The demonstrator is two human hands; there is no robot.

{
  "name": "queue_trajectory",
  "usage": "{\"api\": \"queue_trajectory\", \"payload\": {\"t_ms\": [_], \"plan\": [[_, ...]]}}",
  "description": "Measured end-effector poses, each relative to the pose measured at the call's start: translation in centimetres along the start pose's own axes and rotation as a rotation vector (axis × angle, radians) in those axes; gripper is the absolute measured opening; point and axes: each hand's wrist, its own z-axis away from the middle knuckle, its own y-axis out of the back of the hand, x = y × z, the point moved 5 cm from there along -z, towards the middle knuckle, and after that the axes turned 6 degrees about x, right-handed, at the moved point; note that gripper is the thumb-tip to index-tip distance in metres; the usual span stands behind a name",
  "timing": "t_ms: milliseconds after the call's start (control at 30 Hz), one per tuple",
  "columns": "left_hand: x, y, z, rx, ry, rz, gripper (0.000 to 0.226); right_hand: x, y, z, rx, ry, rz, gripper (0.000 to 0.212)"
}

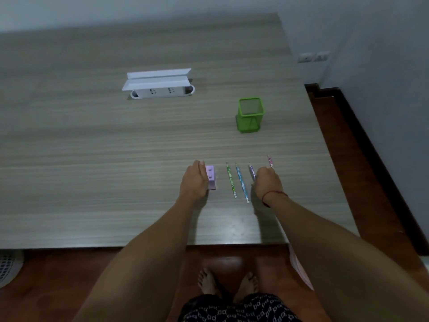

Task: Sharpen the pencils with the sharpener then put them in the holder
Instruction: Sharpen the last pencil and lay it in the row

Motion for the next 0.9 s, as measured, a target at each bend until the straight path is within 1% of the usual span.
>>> {"api": "queue_trajectory", "payload": {"t_ms": [167, 233, 300, 367, 433, 500, 567, 667, 767, 900], "plan": [[-0.2, -0.2, -0.5, -0.005, 0.021, -0.024, 0.039, -0.1, -1.0, -0.6, 0.014, 0.016, -0.029, 0.029], [-0.2, -0.1, -0.4, -0.001, 0.012, 0.005, 0.036, 0.0, -1.2, -0.7, 0.022, 0.011, -0.028, 0.031], [-0.1, 0.0, 0.0, 0.002, 0.007, 0.068, 0.031, 0.5, -0.8, -1.0, 0.066, -0.015, -0.015, 0.032], [-0.3, -0.2, -0.2, 0.015, 0.004, 0.038, 0.033, 1.4, -0.2, -1.3, 0.131, -0.035, 0.043, 0.03], [-0.3, -0.2, -0.5, 0.021, 0.036, -0.042, 0.039, 2.4, 0.2, -1.7, 0.148, -0.063, 0.109, 0.037], [-0.2, -0.3, -0.4, 0.023, -0.012, -0.044, 0.038, 3.1, 0.1, -1.9, 0.136, -0.079, 0.152, 0.035], [-0.3, -0.3, -0.2, 0.021, -0.067, -0.043, 0.034, 3.2, -0.1, -2.0, 0.126, -0.04, 0.204, 0.027], [-0.7, -0.5, -0.5, 0.021, -0.033, -0.053, 0.037, 2.5, -0.2, -2.2, 0.086, 0.022, 0.243, 0.031], [-0.6, -0.7, -0.4, -0.008, -0.008, -0.069, 0.042, 2.1, 0.1, -2.7, 0.029, 0.02, 0.277, 0.037], [-0.6, -0.6, -0.5, -0.033, -0.026, -0.062, 0.042, 2.5, -0.4, -2.2, -0.068, 0.023, 0.366, 0.037]]}}
